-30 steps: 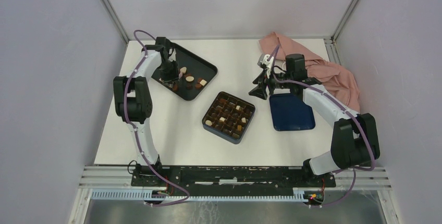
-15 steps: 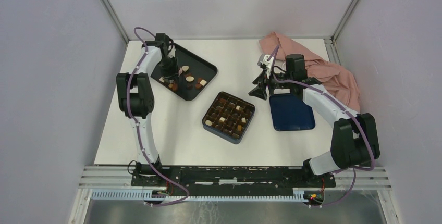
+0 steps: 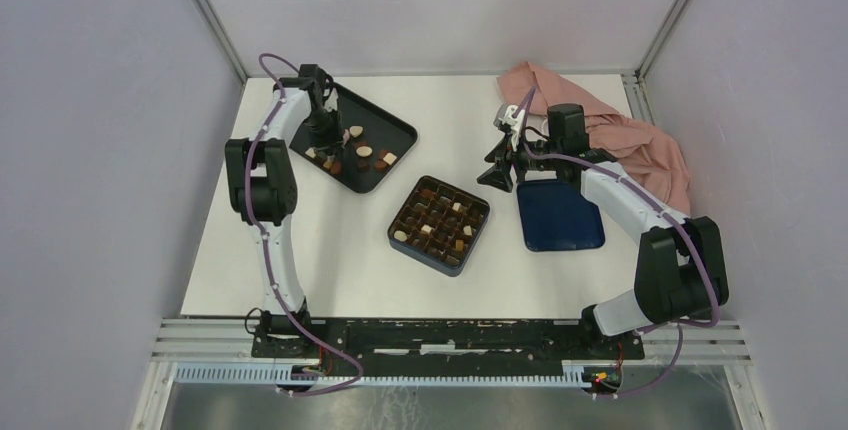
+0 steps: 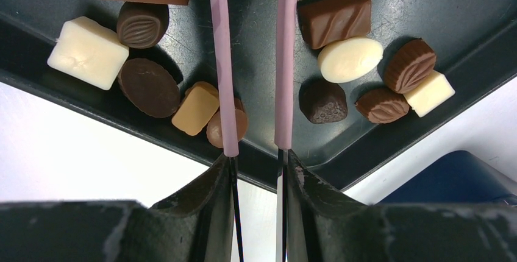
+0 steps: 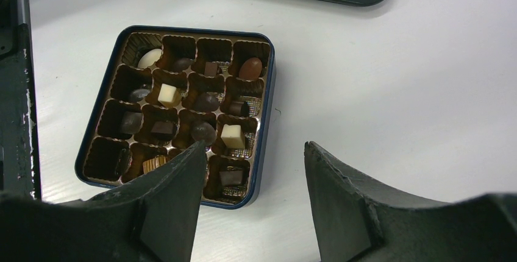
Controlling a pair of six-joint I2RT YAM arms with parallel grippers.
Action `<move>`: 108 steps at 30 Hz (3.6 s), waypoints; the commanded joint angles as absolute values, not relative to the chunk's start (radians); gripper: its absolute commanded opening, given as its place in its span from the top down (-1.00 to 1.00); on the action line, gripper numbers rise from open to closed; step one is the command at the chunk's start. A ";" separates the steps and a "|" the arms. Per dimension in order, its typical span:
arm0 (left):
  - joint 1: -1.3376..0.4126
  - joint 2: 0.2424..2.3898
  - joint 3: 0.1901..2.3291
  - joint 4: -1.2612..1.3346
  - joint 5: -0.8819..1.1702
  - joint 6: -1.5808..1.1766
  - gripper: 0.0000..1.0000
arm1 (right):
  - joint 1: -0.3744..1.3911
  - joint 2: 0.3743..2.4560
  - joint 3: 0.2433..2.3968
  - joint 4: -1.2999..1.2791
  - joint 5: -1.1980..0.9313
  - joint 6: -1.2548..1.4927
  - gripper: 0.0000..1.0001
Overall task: Pack the chocolate
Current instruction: Pick up the fake chocolate from the plate, then pick up the packing box from the center of the board, then place the packing box at the center of the board.
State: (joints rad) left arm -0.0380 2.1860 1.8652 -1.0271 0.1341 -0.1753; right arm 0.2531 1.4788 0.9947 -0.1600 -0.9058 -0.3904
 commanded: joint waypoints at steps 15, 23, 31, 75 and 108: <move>-0.029 1.960 1.731 -0.936 0.223 -0.136 0.96 | 0.249 1.487 1.029 -0.155 -0.932 -0.411 -0.31; -0.032 1.730 1.543 -0.846 0.356 -0.150 0.96 | 0.249 1.491 1.022 -0.183 -0.998 -0.489 -0.33; -0.038 1.330 1.159 -0.676 0.565 -0.194 0.96 | 0.283 1.502 0.977 -0.229 -0.953 -0.718 -0.46; -0.253 0.856 0.774 -0.459 0.738 -0.406 0.96 | 0.521 1.631 1.189 -0.228 -0.366 -0.536 1.00; -0.494 0.885 0.749 -0.356 0.588 -0.352 0.96 | 0.548 1.469 1.357 -0.290 -0.191 -0.639 1.00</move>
State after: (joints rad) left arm -0.4767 0.8871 0.7242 -0.4122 0.5953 -0.3721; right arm 0.5426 1.5322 1.2888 -0.3603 -0.1780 -0.6552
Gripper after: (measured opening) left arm 0.361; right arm 0.022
